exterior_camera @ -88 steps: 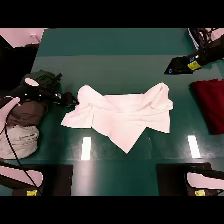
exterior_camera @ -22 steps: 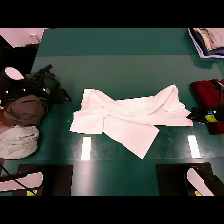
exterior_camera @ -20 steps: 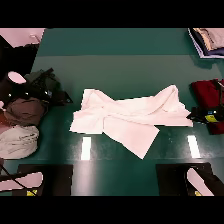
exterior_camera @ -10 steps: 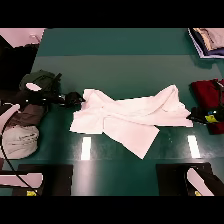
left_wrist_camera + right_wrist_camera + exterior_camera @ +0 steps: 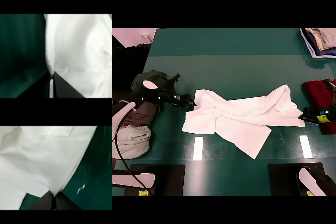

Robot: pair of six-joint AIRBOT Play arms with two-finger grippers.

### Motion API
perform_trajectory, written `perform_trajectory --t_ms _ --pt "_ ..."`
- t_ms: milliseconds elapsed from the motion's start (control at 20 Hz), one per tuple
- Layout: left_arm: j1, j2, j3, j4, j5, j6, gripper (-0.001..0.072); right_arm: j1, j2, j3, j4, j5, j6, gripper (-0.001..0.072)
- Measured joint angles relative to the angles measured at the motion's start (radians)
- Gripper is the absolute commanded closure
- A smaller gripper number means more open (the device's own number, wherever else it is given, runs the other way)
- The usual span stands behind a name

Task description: Fold the shirts.

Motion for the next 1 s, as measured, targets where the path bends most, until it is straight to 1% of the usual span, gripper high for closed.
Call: perform_trajectory --t_ms 100,250,350,500,750,900,1000 --pt "0.0 0.019 0.089 0.081 -0.065 -0.037 0.068 0.0 0.0 0.0 0.0 0.0 0.0 0.0697" --pt "0.001 0.072 0.241 0.177 -0.159 -0.069 0.068 -0.001 0.001 0.002 0.0 0.0 0.0 0.0697" --pt "-0.001 0.118 0.336 0.211 -0.212 -0.08 0.068 -0.001 0.001 0.015 0.007 0.0 0.0 0.0697" --pt "-0.001 0.193 0.471 0.238 -0.238 -0.095 0.068 -0.001 0.001 0.092 0.071 -0.007 0.0 0.0697" --pt "-0.001 0.315 0.735 0.256 -0.216 -0.14 0.068 -0.001 0.001 0.372 0.225 -0.059 0.0 0.0697" --pt "0.0 0.377 0.903 0.266 -0.201 -0.169 0.068 -0.001 0.001 0.603 0.276 -0.074 0.0 0.0697" --pt "-0.001 0.43 0.974 0.266 -0.176 -0.184 0.068 -0.001 0.001 0.76 0.292 -0.079 0.0 0.0698"
